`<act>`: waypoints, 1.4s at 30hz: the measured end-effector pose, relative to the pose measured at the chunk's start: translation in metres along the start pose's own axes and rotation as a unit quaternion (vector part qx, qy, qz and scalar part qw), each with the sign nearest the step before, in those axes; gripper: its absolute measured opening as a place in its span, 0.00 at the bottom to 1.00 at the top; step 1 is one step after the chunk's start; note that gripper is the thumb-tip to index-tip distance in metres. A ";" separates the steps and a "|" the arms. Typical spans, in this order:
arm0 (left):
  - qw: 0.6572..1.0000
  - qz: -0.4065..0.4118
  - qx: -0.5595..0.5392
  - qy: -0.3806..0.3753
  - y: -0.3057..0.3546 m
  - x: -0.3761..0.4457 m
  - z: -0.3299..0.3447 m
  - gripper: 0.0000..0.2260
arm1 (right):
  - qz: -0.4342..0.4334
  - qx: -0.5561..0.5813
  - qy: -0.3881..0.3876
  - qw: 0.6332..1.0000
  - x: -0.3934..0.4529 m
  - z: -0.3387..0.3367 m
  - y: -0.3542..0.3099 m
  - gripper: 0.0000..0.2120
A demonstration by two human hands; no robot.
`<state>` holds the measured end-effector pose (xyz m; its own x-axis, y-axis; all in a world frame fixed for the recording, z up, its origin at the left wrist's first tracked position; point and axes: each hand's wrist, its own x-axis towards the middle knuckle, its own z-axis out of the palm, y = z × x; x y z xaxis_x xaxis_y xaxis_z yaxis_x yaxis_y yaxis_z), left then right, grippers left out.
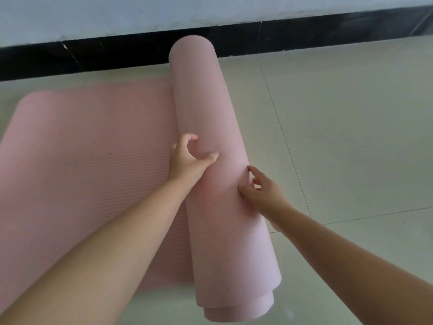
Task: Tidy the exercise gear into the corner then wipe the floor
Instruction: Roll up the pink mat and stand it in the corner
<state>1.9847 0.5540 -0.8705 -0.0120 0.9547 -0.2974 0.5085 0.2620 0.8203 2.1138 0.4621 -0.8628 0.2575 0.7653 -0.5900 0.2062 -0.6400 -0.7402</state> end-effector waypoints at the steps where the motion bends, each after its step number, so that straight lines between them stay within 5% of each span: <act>1: 1.000 0.003 -0.001 0.000 -0.002 0.000 -0.002 0.24 | -0.004 -0.009 0.001 1.000 0.000 0.002 0.001 0.27; 6: 0.999 -0.012 0.032 -0.042 -0.013 0.002 -0.019 0.25 | -0.022 -0.085 -0.015 0.996 -0.003 0.003 -0.005 0.31; 9: 0.984 0.032 0.167 -0.061 -0.003 0.000 -0.036 0.27 | -0.020 -0.096 -0.014 0.995 -0.008 0.005 -0.012 0.30; 14: 0.881 0.186 0.417 -0.122 0.012 -0.013 -0.062 0.30 | -0.060 -0.082 0.004 0.995 -0.020 0.032 -0.021 0.24; 20: 0.854 0.104 0.493 -0.130 0.018 -0.026 -0.086 0.27 | -0.042 0.065 -0.004 0.997 -0.044 0.053 -0.031 0.25; 25: 0.858 -0.005 0.492 -0.145 0.017 -0.024 -0.100 0.24 | 0.075 0.084 -0.026 0.993 -0.053 0.064 -0.030 0.26; 29: 0.860 -0.048 0.492 -0.130 0.018 -0.032 -0.102 0.32 | 0.108 -0.031 -0.107 0.988 -0.054 0.068 -0.035 0.02; 33: 0.894 -0.098 0.422 -0.115 0.019 -0.035 -0.101 0.36 | 0.064 -0.064 -0.132 0.987 -0.050 0.066 -0.039 0.22; 36: 0.908 -0.096 0.398 -0.093 0.009 -0.032 -0.104 0.36 | 0.044 -0.110 -0.132 0.984 -0.049 0.069 -0.043 0.20; 38: 0.916 -0.083 0.384 -0.079 0.001 -0.028 -0.111 0.35 | 0.033 -0.127 -0.132 0.983 -0.047 0.077 -0.046 0.09; 42: 0.930 0.008 0.352 -0.101 -0.012 -0.018 -0.137 0.34 | 0.016 -0.168 -0.107 0.980 -0.044 0.100 -0.060 0.13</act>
<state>1.8608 0.5530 -0.8081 0.1251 0.8932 -0.4320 0.9464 0.0233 0.3222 1.9961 0.4737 -0.8247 0.0723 0.7189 -0.6913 0.5096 -0.6225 -0.5940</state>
